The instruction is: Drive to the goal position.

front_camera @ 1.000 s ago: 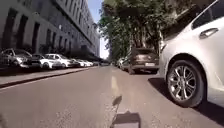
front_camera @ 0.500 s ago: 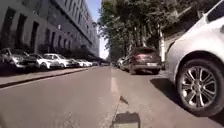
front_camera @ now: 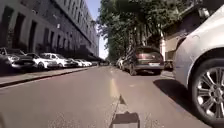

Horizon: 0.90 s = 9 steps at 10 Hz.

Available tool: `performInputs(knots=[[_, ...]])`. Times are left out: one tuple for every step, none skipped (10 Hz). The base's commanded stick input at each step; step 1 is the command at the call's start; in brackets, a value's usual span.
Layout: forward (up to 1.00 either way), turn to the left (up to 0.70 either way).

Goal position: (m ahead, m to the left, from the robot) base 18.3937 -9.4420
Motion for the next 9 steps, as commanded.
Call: performInputs(knots=[[0.7,0.0],[0.7,0.0],[0.7,0.0],[0.7,0.0],[0.7,0.0],[0.7,0.0],[0.7,0.0],[0.7,0.0],[0.7,0.0]])
